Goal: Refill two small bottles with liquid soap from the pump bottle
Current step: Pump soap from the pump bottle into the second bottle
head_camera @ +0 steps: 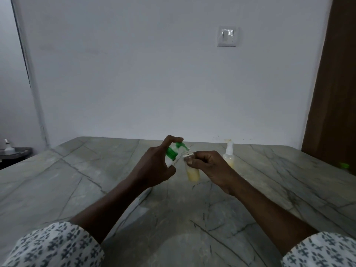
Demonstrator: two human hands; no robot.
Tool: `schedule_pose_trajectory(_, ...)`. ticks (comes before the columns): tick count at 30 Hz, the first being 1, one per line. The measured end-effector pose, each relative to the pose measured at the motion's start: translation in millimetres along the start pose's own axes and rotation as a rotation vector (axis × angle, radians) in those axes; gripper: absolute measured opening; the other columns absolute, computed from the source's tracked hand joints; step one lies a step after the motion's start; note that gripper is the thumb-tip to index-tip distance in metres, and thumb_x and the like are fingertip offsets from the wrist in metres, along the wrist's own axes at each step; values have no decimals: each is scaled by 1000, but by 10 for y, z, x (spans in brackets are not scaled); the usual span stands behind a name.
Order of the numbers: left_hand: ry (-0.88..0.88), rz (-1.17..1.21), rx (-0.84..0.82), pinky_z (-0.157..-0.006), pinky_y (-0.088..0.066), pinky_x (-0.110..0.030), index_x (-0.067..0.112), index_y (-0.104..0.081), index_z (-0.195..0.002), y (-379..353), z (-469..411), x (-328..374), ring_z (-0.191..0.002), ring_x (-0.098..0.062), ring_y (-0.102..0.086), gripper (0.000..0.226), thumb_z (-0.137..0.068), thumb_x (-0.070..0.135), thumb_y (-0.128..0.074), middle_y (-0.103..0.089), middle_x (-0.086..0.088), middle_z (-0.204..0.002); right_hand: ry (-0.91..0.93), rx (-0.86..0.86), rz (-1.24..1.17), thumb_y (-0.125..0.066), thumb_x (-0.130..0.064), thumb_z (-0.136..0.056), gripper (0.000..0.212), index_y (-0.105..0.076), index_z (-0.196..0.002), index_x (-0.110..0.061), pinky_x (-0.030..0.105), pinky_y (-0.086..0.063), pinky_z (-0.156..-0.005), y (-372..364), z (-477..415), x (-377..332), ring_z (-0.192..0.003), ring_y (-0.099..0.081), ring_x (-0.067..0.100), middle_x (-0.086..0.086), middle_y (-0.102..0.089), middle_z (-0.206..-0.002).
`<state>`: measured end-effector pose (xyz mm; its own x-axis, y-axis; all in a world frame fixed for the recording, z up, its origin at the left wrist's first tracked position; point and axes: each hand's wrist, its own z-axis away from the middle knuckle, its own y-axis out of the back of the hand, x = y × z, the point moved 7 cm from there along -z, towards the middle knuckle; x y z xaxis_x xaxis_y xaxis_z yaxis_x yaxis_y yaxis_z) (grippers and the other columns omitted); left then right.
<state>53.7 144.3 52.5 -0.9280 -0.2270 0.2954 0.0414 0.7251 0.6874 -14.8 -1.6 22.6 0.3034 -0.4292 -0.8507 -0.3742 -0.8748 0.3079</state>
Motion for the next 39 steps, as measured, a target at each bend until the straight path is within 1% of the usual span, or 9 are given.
schedule_pose_trajectory(3,-12,13,11,-54,-55,-30,33,-39,-128,4,-10,-5,-51,-16,-56,68,-74,10,-72,-68,6,-97,-3,-9,10,-65,-24,-92,18,-76,-105,-17,34,-50,-93,-15,3,14,-104,-67,22,4,-76,-104)
schedule_pose_trajectory(5,-16,8,9,-50,-51,-20,29,-43,-124,1,-15,6,-48,-12,-53,61,-74,9,-72,-68,6,-100,-8,-22,36,-64,-26,-92,20,-76,-106,-16,35,-50,-92,-37,8,22,-104,-66,25,6,-75,-104)
schedule_pose_trajectory(9,-6,0,0,-47,-40,-10,24,-45,-122,-5,-3,9,-44,-6,-47,57,-76,7,-73,-66,5,-105,-27,-37,51,-62,-24,-93,20,-74,-108,-17,32,-48,-93,-75,16,16,-106,-65,19,2,-74,-110)
schedule_pose_trajectory(14,20,-19,-34,-50,-51,-25,33,-37,-127,-7,-6,-5,-46,-9,-46,66,-75,11,-72,-68,2,-104,-43,-18,32,-64,-24,-92,18,-74,-107,-22,34,-47,-99,-45,11,45,-109,-64,16,-1,-73,-111)
schedule_pose_trajectory(21,7,-20,-26,-54,-56,-31,35,-35,-133,4,-5,14,-50,-15,-56,75,-74,11,-73,-68,3,-102,-31,-3,11,-65,-23,-92,18,-75,-106,-21,37,-48,-103,-6,-8,39,-107,-66,13,-3,-75,-108)
schedule_pose_trajectory(25,5,-13,-23,-51,-52,-20,29,-41,-129,-4,-19,7,-48,-13,-53,66,-75,10,-74,-68,2,-107,-28,-19,30,-64,-25,-92,15,-75,-102,-25,34,-50,-97,-31,14,20,-103,-67,15,-1,-75,-106)
schedule_pose_trajectory(31,-1,-12,-27,-47,-45,-14,24,-44,-123,-4,-8,-6,-44,-8,-45,56,-77,10,-73,-69,-1,-109,-41,-29,76,-62,-24,-93,16,-74,-103,-26,29,-48,-91,-74,9,26,-100,-65,10,-6,-74,-104)
schedule_pose_trajectory(36,-10,11,-70,-52,-52,-23,34,-35,-130,-12,-19,-17,-50,-14,-53,70,-76,9,-72,-69,3,-101,-2,-23,89,-64,-21,-92,16,-76,-102,-16,18,-48,-79,-2,27,-17,-91,-66,7,7,-74,-101)
schedule_pose_trajectory(39,-18,38,-66,-55,-54,-31,36,-35,-132,15,-8,0,-53,-19,-56,73,-74,8,-70,-68,4,-96,30,-7,131,-65,-20,-92,17,-75,-103,-14,24,-50,-80,57,26,-63,-94,-67,17,9,-74,-102)
